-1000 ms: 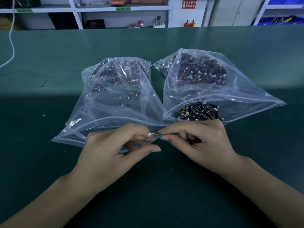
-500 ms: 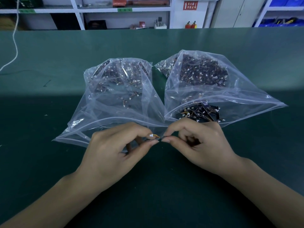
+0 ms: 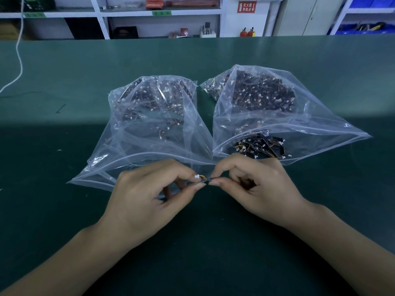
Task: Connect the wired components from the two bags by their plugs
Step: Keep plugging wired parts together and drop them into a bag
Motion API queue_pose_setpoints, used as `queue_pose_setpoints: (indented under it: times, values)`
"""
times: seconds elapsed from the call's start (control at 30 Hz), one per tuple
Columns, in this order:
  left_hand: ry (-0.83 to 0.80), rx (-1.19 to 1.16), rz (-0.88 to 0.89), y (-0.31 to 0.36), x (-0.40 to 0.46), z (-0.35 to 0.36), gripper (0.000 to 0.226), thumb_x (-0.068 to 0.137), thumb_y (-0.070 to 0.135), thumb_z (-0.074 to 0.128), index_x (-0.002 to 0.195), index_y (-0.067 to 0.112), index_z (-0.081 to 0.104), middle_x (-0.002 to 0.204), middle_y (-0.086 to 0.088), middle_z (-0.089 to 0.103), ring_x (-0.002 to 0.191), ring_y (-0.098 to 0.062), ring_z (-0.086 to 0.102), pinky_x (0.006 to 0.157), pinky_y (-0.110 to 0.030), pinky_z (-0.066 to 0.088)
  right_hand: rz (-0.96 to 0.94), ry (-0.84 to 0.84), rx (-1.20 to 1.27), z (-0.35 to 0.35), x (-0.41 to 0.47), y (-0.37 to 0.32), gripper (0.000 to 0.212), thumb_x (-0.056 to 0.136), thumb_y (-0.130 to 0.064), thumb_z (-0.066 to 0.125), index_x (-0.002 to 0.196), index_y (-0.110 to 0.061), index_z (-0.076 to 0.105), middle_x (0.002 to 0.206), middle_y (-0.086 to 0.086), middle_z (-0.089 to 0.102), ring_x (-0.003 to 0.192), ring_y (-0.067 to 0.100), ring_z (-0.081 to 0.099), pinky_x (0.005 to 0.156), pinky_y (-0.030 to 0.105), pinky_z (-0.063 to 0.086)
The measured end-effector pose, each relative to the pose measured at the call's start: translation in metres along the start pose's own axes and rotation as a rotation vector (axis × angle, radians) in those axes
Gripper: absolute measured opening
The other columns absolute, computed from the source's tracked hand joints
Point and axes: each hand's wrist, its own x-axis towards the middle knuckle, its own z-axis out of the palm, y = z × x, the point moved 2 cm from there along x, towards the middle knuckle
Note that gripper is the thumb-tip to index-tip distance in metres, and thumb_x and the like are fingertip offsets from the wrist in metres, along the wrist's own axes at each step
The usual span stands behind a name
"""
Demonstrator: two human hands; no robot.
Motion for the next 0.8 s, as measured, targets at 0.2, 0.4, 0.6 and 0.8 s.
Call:
queue_pose_setpoints:
  times: [0.2, 0.4, 0.6, 0.8]
  values:
    - [-0.039, 0.009, -0.019, 0.001, -0.001, 0.000, 0.015, 0.098, 0.025, 0.077, 0.093, 0.012, 0.079, 0.088, 0.012, 0.072, 0.078, -0.002, 0.067, 0.059, -0.028, 0.056, 0.015, -0.039, -0.003, 0.000, -0.001, 0.000, 0.020, 0.102, -0.035, 0.068, 0.101, -0.015, 0.072, 0.059, -0.013, 0.031, 0.049, 0.007, 0.032, 0.051, 0.023, 0.033]
    - [-0.086, 0.098, -0.119, 0.003, 0.002, -0.001, 0.023, 0.095, 0.051, 0.073, 0.094, 0.028, 0.073, 0.088, 0.022, 0.071, 0.085, 0.002, 0.070, 0.070, -0.028, 0.058, 0.038, -0.079, -0.106, -0.007, 0.000, 0.011, 0.017, 0.102, -0.039, 0.066, 0.101, -0.023, 0.070, 0.057, -0.008, 0.032, 0.049, 0.011, 0.033, 0.052, 0.020, 0.031]
    - [-0.174, 0.236, -0.187, -0.004, 0.004, -0.004, 0.049, 0.105, 0.054, 0.053, 0.065, 0.028, 0.042, 0.059, 0.013, 0.041, 0.068, -0.010, 0.050, 0.057, -0.027, 0.041, 0.146, -0.027, -0.197, -0.032, 0.001, 0.040, 0.010, 0.099, -0.033, 0.072, 0.096, -0.024, 0.072, 0.054, -0.007, 0.041, 0.047, 0.012, 0.038, 0.055, 0.021, 0.035]
    - [-0.197, 0.273, -0.228, -0.013, 0.002, -0.003, 0.046, 0.103, 0.053, 0.055, 0.066, 0.028, 0.044, 0.063, 0.013, 0.044, 0.072, -0.010, 0.051, 0.063, -0.015, 0.033, 0.254, 0.193, -0.469, -0.054, 0.002, 0.056, 0.008, 0.095, -0.033, 0.079, 0.093, -0.025, 0.077, 0.049, -0.010, 0.048, 0.046, 0.010, 0.047, 0.054, 0.030, 0.048]
